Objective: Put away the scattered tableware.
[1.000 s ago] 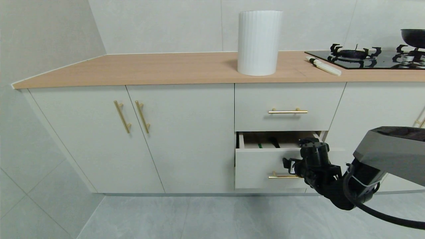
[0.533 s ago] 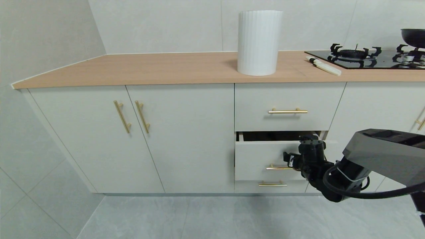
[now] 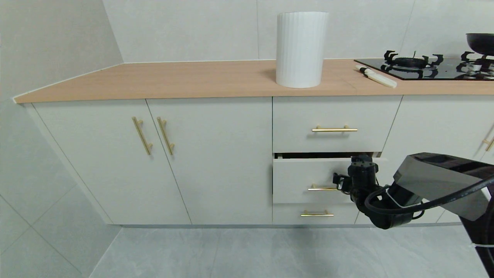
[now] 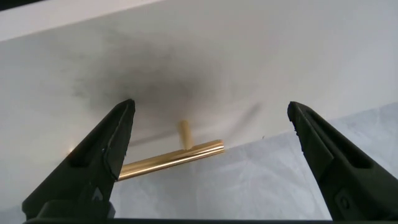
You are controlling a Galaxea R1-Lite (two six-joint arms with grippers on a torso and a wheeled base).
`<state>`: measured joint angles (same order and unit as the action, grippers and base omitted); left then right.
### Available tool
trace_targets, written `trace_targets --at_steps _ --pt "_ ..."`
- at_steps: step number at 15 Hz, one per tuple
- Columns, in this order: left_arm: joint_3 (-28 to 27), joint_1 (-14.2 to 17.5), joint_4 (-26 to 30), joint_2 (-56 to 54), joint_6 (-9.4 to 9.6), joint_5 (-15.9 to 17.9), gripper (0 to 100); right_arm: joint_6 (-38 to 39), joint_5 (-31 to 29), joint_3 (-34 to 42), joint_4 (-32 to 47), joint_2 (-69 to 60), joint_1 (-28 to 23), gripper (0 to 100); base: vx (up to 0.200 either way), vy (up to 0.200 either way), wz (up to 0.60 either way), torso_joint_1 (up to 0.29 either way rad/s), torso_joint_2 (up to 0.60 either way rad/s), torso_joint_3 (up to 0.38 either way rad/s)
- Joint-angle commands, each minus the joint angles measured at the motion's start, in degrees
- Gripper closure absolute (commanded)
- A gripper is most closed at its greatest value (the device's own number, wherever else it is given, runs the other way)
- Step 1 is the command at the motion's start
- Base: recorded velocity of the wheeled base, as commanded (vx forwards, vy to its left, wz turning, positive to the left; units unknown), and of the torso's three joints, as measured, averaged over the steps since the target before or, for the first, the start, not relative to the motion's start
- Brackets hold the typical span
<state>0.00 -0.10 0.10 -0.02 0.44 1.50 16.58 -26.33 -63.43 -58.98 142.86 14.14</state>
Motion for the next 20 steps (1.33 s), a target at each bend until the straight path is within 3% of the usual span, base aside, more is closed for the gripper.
trace_targets --at_steps 1,13,20 --pt "0.0 0.0 0.0 0.0 0.0 0.0 0 -0.1 -0.4 -1.3 -0.3 1.2 -0.4 0 0.0 0.0 0.0 0.0 0.0 0.0" --pt "0.0 0.0 0.0 0.0 0.0 0.0 0 -2.7 -1.1 -11.9 0.4 5.1 -1.5 0 0.0 0.0 0.0 0.0 0.0 0.0" --pt "0.0 0.0 0.0 0.0 0.0 0.0 0 -3.8 -1.1 -13.2 0.4 5.8 -1.7 0 0.0 0.0 0.0 0.0 0.0 0.0"
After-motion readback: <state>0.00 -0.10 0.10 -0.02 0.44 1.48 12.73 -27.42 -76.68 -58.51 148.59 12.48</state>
